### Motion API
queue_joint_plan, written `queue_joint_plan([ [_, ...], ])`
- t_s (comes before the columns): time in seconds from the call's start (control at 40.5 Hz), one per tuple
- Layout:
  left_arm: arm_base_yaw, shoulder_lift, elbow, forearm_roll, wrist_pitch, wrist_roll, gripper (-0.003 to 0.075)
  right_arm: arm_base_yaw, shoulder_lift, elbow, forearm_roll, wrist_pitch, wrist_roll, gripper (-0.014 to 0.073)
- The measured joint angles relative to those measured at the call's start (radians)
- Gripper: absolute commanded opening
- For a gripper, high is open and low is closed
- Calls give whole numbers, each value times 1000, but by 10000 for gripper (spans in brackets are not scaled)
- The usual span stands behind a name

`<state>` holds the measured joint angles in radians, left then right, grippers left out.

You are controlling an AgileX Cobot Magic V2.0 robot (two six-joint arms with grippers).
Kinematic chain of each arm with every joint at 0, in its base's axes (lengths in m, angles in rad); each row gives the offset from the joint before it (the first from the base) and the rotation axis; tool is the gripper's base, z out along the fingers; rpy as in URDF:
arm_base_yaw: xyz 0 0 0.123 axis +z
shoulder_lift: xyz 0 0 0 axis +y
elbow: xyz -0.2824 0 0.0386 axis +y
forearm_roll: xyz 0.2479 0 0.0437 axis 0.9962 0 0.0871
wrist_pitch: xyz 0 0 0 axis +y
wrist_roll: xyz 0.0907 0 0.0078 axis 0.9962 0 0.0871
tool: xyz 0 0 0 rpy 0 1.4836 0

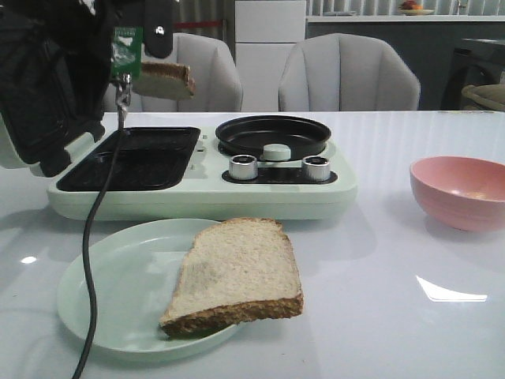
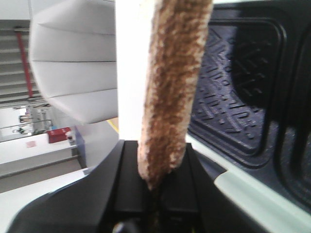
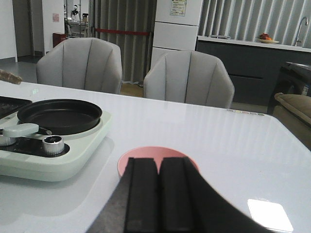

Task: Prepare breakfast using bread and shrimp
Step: 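Lift the bread slice and carry it over the grill plate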

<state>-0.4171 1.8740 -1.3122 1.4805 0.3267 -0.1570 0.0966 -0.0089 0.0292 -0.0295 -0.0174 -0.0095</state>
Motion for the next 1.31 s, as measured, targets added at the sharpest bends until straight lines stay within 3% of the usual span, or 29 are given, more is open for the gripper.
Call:
queue_joint_plan([
  [0.519,51,150,-47,6,-30,-50,59,0,0,0,0,0,0,-33],
  [0.593,56,150,-47,6,-44,-50,114,0,0,0,0,0,0,-33],
  [0.865,63,152,-47,-41,-92,-53,457,0,0,0,0,0,0,-33],
  [1.31,63,130,-39,-183,-92,-53,514,0,0,0,0,-2,0,-33],
])
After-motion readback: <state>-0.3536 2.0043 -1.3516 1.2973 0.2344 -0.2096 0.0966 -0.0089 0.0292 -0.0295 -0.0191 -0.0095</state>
